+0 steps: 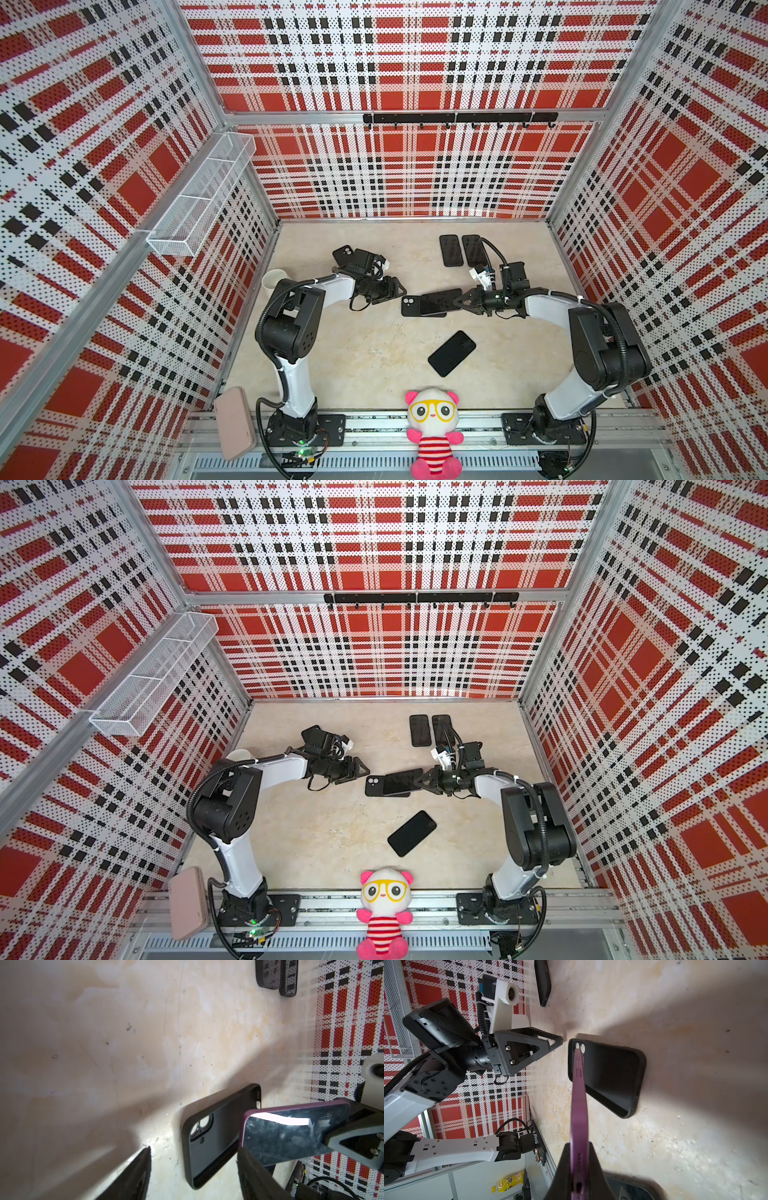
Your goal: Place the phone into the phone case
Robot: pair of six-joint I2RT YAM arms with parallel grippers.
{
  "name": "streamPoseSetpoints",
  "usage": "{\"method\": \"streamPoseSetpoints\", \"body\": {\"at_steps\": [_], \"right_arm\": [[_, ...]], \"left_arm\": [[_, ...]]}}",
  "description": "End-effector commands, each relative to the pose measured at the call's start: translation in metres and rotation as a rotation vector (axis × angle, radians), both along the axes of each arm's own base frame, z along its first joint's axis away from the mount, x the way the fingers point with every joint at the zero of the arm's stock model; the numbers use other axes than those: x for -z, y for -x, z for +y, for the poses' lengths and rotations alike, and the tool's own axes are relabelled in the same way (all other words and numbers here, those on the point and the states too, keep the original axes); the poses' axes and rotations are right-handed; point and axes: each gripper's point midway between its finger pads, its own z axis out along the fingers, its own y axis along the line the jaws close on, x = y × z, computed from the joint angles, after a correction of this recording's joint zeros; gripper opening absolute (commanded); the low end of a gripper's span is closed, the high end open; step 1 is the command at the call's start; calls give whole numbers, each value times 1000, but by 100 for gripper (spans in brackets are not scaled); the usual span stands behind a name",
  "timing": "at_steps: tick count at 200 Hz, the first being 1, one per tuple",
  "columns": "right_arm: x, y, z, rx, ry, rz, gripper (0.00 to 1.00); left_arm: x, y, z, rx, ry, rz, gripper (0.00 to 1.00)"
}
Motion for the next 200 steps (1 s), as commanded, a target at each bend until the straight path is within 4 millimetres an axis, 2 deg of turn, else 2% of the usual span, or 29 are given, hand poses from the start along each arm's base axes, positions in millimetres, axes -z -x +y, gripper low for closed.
{"method": "streamPoseSetpoints", "body": {"at_steps": [1, 48, 153, 200], "right_arm": [[-16, -15, 7, -9, -33, -60, 0], [-6, -20, 9, -14, -35, -32, 0], [20, -14, 16, -65, -6, 50, 2], [29, -15, 22, -75, 8, 67, 3]], "left_arm": [[7, 13, -7, 62, -8, 25, 64], [13, 16, -8, 70, -21, 43, 55], [14, 18, -11, 78, -11, 57, 38], [18, 23, -15, 90, -7, 74, 36]]}}
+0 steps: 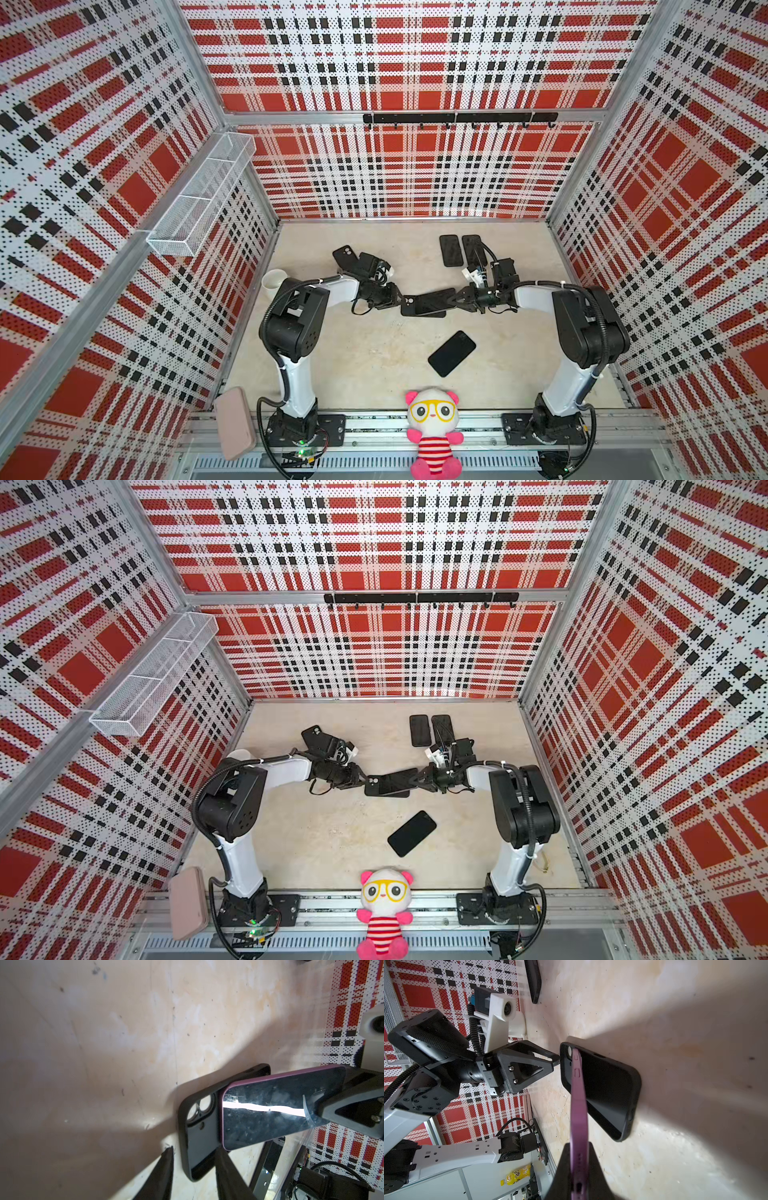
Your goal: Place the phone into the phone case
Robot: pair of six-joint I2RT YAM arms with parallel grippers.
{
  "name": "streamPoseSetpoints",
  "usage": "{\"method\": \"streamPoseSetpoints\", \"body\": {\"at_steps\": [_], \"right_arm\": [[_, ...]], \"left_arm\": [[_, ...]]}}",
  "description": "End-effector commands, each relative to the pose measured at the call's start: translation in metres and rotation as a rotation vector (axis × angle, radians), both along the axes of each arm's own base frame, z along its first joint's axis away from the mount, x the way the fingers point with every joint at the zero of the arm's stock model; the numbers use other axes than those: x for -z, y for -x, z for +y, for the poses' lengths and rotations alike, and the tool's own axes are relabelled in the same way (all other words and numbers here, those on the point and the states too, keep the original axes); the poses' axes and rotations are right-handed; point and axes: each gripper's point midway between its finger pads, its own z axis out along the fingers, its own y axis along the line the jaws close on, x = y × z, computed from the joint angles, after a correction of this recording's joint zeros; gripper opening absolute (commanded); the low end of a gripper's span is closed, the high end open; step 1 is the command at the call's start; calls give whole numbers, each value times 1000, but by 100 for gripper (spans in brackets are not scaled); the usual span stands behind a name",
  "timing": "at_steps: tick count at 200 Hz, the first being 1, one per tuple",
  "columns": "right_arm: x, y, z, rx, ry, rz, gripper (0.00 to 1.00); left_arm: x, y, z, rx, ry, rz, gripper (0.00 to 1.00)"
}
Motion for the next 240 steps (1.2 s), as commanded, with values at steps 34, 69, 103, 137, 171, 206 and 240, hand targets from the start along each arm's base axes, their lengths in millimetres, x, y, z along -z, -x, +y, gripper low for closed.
{"method": "streamPoseSetpoints", "body": {"at_steps": [34, 69, 103, 137, 171, 206, 240], "right_arm": [[15, 1, 12, -29, 16, 11, 3], [24, 2, 20, -25, 2, 42, 3], [31, 2, 28, -36, -3, 55, 3], [36, 2, 34, -49, -7, 65, 4], [41, 3, 40, -61, -12, 75, 6], [46, 5, 42, -73, -7, 88, 10], [40, 5, 40, -109, 39, 54, 16]], "left_arm": [[7, 5, -9, 33, 15, 26, 34], [8, 9, -13, 41, 21, 36, 34], [7, 9, -14, 45, 25, 35, 33], [7, 10, -16, 47, 32, 37, 33], [7, 12, -19, 53, 43, 43, 33], [7, 14, -22, 59, 48, 46, 32], [8, 13, -21, 57, 42, 45, 32]]}}
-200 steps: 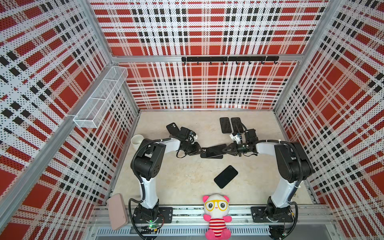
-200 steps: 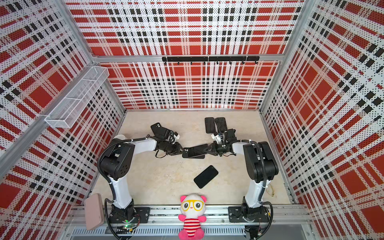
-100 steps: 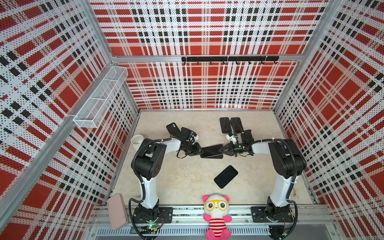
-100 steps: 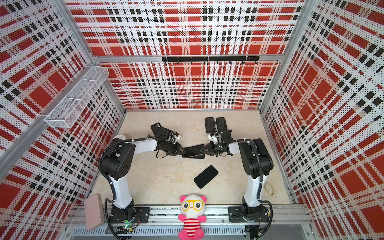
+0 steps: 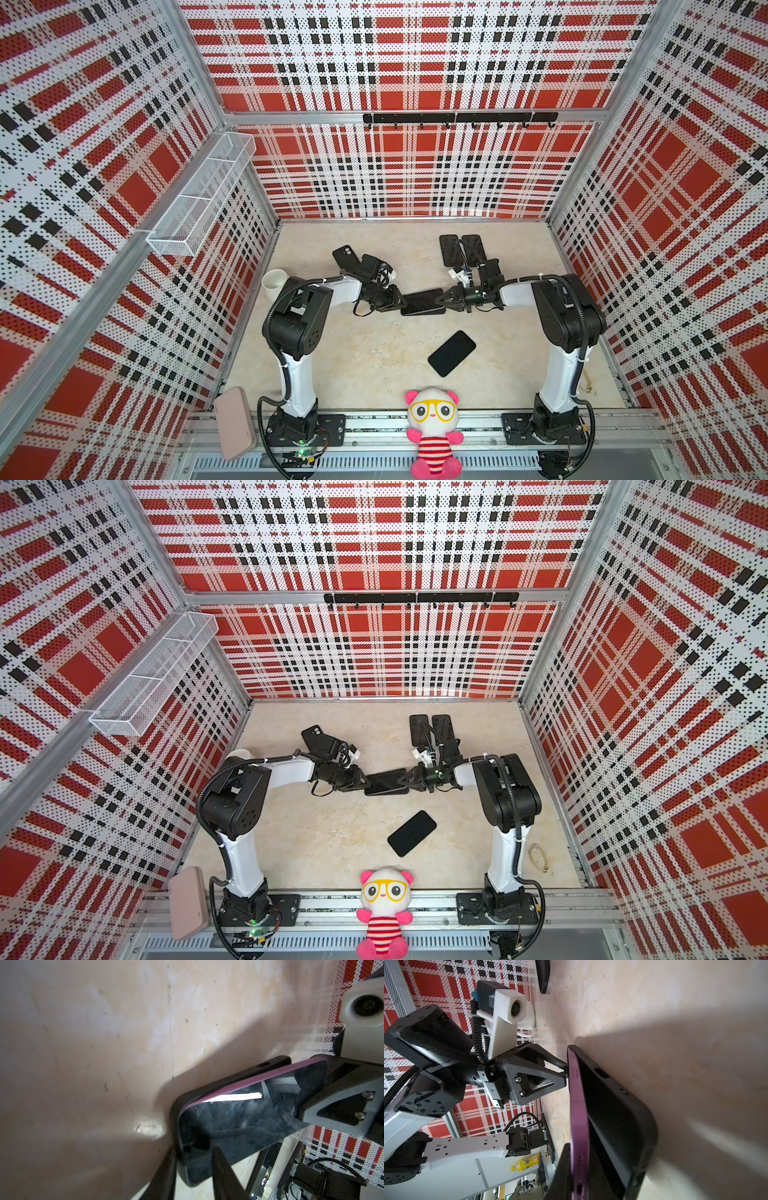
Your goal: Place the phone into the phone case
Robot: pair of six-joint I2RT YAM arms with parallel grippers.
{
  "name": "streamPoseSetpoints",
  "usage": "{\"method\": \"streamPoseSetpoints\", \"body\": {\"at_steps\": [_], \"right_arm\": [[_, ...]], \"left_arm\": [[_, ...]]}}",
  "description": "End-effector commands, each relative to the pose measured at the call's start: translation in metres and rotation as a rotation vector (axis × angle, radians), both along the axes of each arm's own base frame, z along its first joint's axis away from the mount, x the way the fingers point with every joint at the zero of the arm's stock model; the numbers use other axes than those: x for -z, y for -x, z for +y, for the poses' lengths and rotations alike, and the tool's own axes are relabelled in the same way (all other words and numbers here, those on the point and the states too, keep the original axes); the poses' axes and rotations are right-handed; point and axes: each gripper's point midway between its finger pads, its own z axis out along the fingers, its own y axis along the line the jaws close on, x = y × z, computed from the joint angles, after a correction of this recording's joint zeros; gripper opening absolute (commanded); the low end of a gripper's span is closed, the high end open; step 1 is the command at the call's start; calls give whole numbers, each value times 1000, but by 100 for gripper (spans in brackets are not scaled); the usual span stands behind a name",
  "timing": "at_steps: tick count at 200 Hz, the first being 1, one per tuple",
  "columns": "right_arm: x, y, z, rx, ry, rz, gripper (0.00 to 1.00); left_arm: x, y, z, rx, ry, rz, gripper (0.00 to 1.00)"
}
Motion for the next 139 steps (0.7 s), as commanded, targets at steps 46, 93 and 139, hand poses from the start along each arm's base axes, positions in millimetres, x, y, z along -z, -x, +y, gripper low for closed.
{"method": "streamPoseSetpoints", "body": {"at_steps": [46, 93, 139], "right_arm": [[8, 8, -4, -78, 215, -57, 30], [-4, 3, -18, -94, 347, -109, 42], [-4, 2, -32, -115, 463, -111, 46]], "left_arm": [[3, 5, -11, 43, 9, 1, 30], [2, 2, -9, 41, -11, -15, 28], [4, 1, -6, 37, -32, -19, 27]]}}
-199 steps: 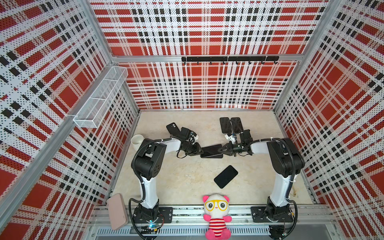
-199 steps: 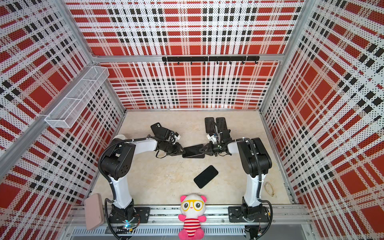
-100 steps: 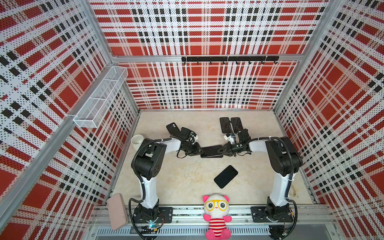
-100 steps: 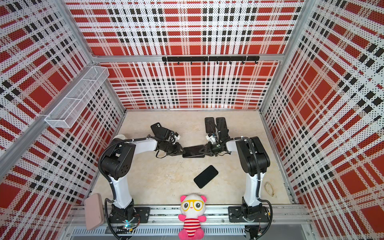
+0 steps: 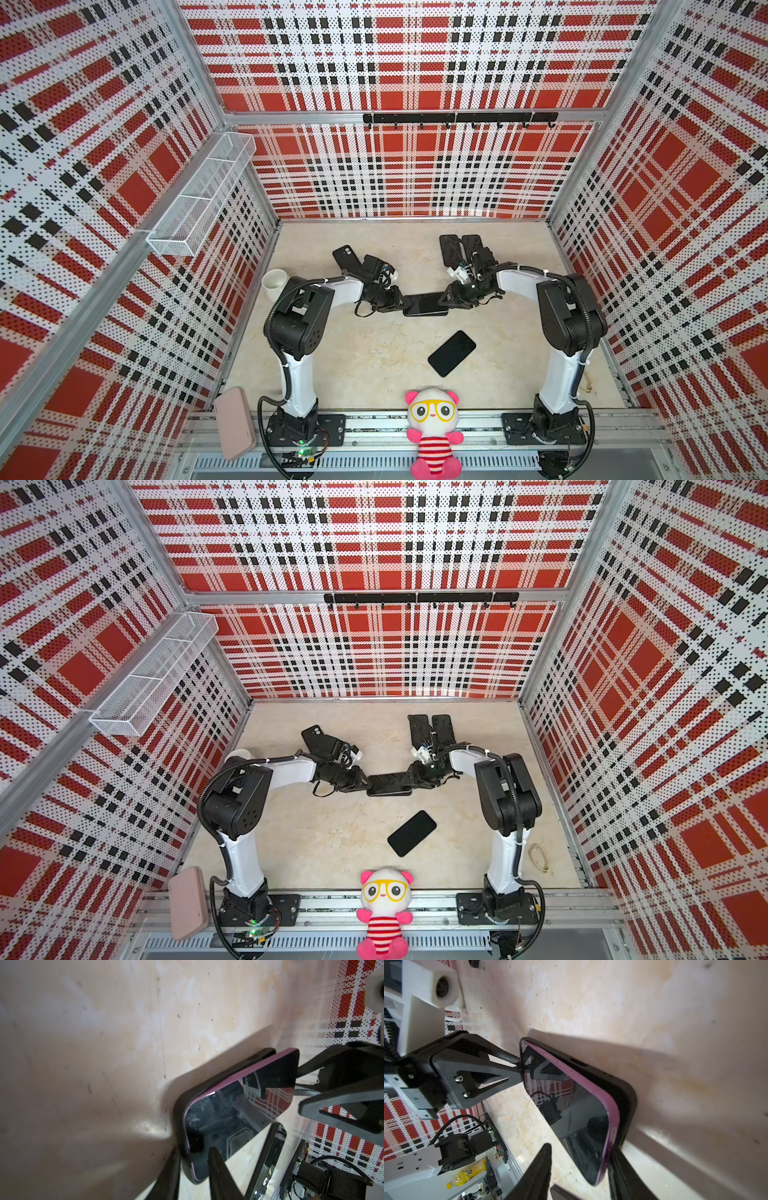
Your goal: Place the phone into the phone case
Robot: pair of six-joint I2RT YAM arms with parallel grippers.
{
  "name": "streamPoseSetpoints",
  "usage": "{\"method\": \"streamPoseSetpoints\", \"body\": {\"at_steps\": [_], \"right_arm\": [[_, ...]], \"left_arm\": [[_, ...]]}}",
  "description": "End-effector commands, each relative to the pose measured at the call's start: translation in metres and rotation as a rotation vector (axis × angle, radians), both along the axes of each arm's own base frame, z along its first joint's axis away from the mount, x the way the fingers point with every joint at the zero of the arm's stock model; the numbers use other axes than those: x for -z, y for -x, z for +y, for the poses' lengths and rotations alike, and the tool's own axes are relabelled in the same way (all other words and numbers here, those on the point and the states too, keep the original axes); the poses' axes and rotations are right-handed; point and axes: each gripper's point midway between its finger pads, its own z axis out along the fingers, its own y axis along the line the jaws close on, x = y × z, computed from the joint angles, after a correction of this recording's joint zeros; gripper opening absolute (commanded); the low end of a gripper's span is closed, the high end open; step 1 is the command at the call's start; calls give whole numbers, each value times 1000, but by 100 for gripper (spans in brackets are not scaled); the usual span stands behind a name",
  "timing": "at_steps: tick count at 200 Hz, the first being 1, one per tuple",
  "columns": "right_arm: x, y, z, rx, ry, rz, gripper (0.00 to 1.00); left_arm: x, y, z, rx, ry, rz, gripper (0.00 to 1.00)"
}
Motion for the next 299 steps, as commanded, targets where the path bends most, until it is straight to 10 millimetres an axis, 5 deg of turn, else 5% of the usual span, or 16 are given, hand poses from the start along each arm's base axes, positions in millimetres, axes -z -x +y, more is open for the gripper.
{"method": "streamPoseSetpoints", "body": {"at_steps": [1, 56, 161, 299], "right_arm": [[-11, 5, -8, -46, 79, -35, 46], [-8, 5, -18, -46, 151, -37, 45], [5, 15, -7, -39, 106, -3, 18], [33, 28, 12, -44, 127, 70, 10]], "left_arm": [[2, -1, -2, 17, -21, -8, 27], [4, -1, -2, 15, -28, -4, 26], [3, -1, -2, 16, -23, -2, 25], [3, 11, -16, 51, 6, 17, 25]]}}
